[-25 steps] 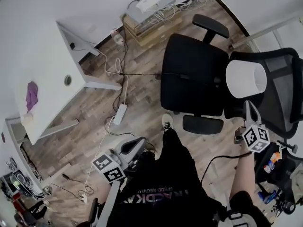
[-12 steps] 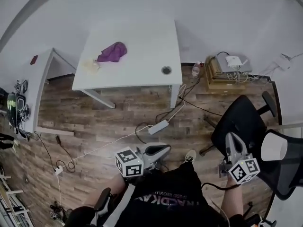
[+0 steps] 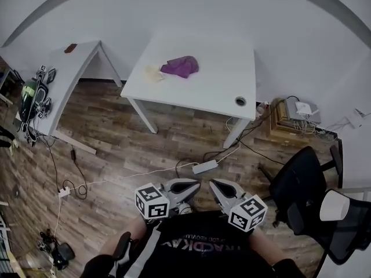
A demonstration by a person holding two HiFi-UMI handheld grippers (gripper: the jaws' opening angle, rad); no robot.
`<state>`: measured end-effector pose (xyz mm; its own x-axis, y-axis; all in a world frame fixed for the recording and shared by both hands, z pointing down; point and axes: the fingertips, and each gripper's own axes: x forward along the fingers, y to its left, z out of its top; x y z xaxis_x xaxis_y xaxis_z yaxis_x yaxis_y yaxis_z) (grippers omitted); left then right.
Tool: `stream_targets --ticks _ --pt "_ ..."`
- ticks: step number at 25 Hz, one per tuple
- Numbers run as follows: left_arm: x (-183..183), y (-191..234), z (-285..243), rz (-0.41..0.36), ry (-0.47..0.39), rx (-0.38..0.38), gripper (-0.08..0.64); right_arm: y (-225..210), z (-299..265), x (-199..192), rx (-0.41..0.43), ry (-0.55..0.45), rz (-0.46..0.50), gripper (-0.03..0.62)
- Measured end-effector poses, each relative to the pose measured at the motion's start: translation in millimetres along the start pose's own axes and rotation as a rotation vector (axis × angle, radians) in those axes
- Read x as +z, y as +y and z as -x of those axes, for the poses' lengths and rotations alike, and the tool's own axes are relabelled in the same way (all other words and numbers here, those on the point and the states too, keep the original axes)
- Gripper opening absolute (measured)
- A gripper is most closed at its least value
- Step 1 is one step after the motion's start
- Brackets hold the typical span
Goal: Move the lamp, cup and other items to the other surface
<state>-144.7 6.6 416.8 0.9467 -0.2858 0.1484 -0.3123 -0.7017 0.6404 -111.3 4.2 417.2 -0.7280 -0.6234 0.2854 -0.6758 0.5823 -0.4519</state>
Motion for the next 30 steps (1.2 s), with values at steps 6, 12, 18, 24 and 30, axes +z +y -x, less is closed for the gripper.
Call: stream_targets --ticks 6,12,18,24,30 --pt "-8.9 -2.4 42.5 -0.016 -0.035 0.035 0.003 25.7 -16.3 -9.3 0.036 0.024 -0.008 0.005" --pt "-29.7 2.5 63.8 0.031 -0.055 0.067 0.002 44.5 -27.7 -38.1 0.071 0.100 -0.011 0.005" --pt "-38.4 2.0 70.6 0.049 -0.067 0.071 0.002 54.2 -28.9 -48.7 0.084 0.133 0.016 0.005" --pt "-36.6 -10.3 69.6 0.021 -0.066 0.042 0.002 54.6 -22.0 -46.1 0.069 0.122 0.010 0.005" --pt "-36.0 -14.4 64.0 0.003 -0.075 0.045 0.003 53.4 -11.5 -44.3 0.060 0.090 0.011 0.005"
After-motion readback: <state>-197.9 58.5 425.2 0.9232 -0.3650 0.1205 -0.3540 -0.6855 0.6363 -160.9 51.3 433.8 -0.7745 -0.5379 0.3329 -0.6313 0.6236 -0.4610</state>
